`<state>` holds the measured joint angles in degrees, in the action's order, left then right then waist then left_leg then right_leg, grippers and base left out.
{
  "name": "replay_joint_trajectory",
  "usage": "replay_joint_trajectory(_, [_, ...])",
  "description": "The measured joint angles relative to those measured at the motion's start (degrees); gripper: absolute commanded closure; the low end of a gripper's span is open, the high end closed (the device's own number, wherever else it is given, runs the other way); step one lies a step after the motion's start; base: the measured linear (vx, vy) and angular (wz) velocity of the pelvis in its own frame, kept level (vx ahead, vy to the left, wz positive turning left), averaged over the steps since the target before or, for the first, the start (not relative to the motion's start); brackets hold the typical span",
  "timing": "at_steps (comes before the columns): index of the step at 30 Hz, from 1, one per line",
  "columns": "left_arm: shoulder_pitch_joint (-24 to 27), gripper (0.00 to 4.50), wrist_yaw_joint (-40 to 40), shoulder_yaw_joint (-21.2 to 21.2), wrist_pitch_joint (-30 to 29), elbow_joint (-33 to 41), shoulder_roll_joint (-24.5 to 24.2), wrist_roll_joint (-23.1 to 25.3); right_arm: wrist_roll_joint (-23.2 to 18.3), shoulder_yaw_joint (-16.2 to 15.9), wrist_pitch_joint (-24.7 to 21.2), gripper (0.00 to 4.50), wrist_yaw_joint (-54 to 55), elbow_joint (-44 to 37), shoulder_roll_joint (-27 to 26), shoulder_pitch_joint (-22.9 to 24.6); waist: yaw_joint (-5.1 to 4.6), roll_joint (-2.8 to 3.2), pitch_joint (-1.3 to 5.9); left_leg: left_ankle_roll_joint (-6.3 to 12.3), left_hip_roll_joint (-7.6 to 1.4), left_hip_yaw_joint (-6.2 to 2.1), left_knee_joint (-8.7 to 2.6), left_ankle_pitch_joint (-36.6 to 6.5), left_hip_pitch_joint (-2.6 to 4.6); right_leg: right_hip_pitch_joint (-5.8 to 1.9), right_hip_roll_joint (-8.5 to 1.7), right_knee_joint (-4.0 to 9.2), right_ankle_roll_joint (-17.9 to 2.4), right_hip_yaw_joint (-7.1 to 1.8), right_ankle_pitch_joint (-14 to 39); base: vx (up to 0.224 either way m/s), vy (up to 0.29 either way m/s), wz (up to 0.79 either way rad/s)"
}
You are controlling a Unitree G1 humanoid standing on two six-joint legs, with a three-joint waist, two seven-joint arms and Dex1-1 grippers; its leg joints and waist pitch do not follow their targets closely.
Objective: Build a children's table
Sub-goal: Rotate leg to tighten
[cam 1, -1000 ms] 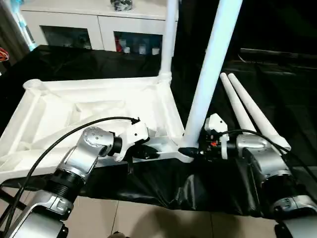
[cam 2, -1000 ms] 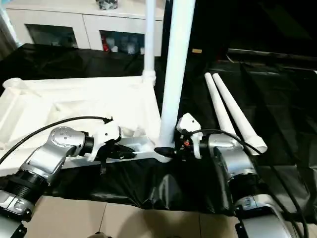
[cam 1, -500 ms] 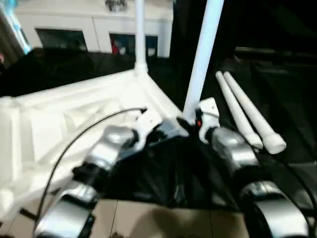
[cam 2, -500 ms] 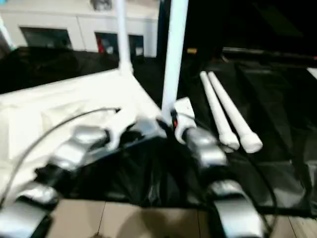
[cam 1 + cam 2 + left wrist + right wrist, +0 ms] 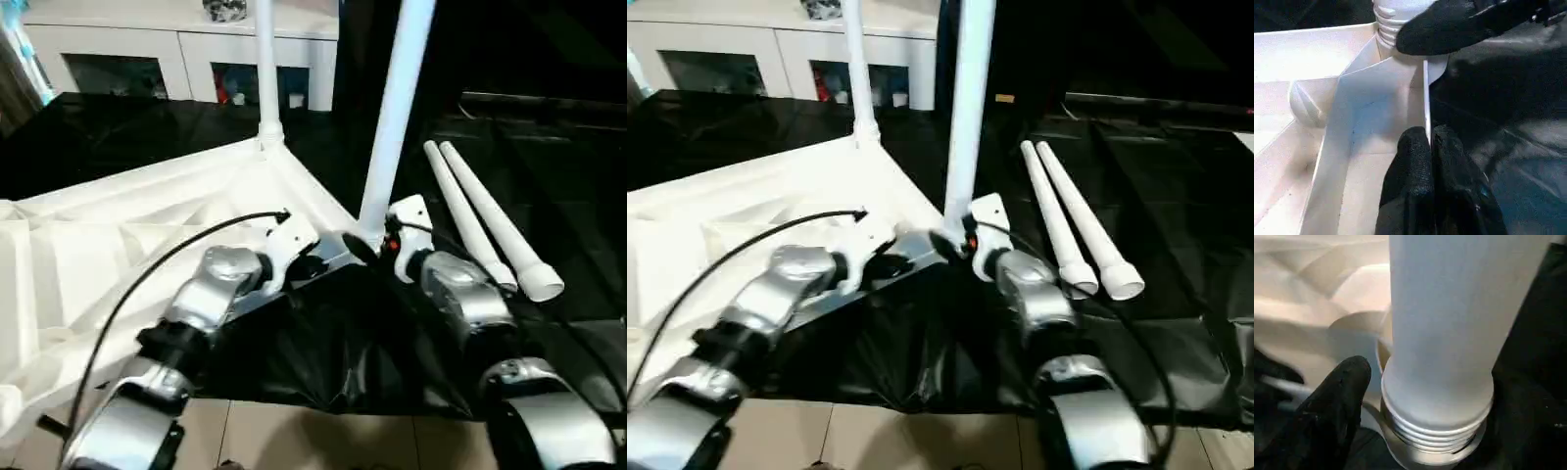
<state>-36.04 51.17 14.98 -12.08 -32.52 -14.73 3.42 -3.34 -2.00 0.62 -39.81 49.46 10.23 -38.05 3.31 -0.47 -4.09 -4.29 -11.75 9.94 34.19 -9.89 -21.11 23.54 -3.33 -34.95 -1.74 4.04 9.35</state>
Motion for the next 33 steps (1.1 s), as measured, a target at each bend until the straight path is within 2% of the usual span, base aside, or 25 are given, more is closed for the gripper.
replay_joint_trajectory(6, [1.19,4.50,6.28,1.22,0.97,2.36,-2.58,-1.38,-0.05,-1.25,0.18,0.65,-7.51,-2.16,2.23,0.86,0.32,0.05,-0.03,0.00,0.00,0.01,0.02,0.01,0.00,-0.01,0.00,-0.01,0.00,-0.01,0.00,0.000,0.000,0.00])
replay_joint_trajectory(14, [2.66,4.50,12.78,2.08,1.33,4.92,-5.58,-2.19,-1.07,-4.95,-0.50,0.65,-20.18,-8.67,7.46,4.70,0.57,0.04,-0.03,0.01,0.00,0.01,0.03,0.01,-0.01,-0.01,0.00,0.00,0.00,0.00,0.00,0.000,0.000,0.00])
replay_joint_trajectory(22, [4.04,4.50,17.12,2.79,1.10,7.34,-7.64,-3.51,-2.21,-6.23,-3.46,1.45,-27.85,-13.01,10.08,6.40,0.79,0.04,-0.03,0.01,-0.01,0.01,0.04,0.00,0.01,-0.03,0.00,0.00,0.01,-0.01,0.01,0.000,0.000,0.00])
replay_joint_trajectory(25, [4.08,4.50,17.51,2.86,0.88,7.67,-7.78,-3.66,-2.77,-6.50,-4.55,1.68,-28.33,-13.92,10.23,6.74,1.02,0.04,-0.03,0.01,-0.01,0.01,0.04,0.01,0.00,-0.02,0.00,-0.01,0.01,0.00,0.01,0.000,0.000,0.00])
replay_joint_trajectory(30, [4.35,4.50,17.26,2.87,0.61,7.91,-7.47,-3.61,-2.94,-6.44,-5.24,1.77,-27.99,-15.28,9.98,7.84,1.35,0.04,-0.03,0.01,-0.01,0.02,0.05,0.01,0.02,-0.02,0.00,-0.01,0.03,-0.01,0.01,0.000,0.000,0.00])
replay_joint_trajectory(33, [4.06,4.50,12.90,1.97,0.05,6.39,-5.55,-2.54,-1.18,-5.17,-4.91,1.78,-20.84,-13.38,7.68,7.37,1.32,0.00,0.00,0.00,-0.01,0.02,0.06,0.02,0.16,-0.13,0.00,-0.04,0.03,-0.02,0.01,0.000,0.000,0.00])
